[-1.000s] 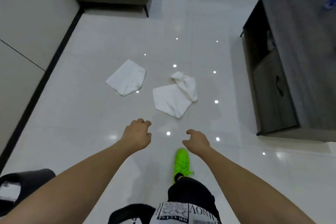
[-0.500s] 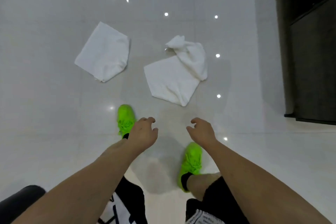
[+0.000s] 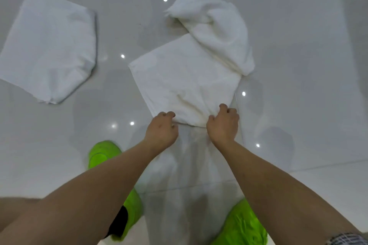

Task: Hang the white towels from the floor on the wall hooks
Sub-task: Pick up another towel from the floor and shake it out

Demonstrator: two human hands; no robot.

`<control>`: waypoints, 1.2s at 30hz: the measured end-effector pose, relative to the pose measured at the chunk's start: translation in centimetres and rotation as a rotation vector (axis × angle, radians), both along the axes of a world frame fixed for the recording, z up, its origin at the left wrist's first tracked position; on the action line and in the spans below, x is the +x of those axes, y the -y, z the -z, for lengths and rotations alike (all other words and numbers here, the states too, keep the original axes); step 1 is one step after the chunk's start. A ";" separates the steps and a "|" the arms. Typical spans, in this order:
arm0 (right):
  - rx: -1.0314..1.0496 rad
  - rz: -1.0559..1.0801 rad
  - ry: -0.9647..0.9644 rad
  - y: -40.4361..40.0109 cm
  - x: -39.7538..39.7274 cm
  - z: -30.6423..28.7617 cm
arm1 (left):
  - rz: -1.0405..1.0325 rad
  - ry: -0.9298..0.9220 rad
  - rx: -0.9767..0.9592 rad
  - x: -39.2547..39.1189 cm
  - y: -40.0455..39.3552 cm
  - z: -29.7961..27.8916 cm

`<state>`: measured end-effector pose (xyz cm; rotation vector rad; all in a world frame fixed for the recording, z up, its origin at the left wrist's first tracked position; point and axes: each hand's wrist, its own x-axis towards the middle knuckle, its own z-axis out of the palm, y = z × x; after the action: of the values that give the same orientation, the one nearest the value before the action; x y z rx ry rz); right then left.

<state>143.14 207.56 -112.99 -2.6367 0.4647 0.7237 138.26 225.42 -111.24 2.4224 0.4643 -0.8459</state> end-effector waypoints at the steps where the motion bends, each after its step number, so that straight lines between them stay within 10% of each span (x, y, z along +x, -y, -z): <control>1: -0.008 0.007 0.005 0.0 0.2 0.9 | 0.015 0.018 0.002 0.2 0.2 0.8; 11: 0.335 0.323 0.102 1.6 -0.3 -6.1 | 0.071 0.001 -0.038 1.8 2.1 -5.3; 36: 1.029 0.675 0.347 14.1 9.3 -83.3 | 0.078 0.505 -0.392 16.6 14.8 -79.5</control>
<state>152.40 193.42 -29.65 -1.4503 0.6087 0.1689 154.81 210.67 -31.73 2.1811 0.0065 -0.2909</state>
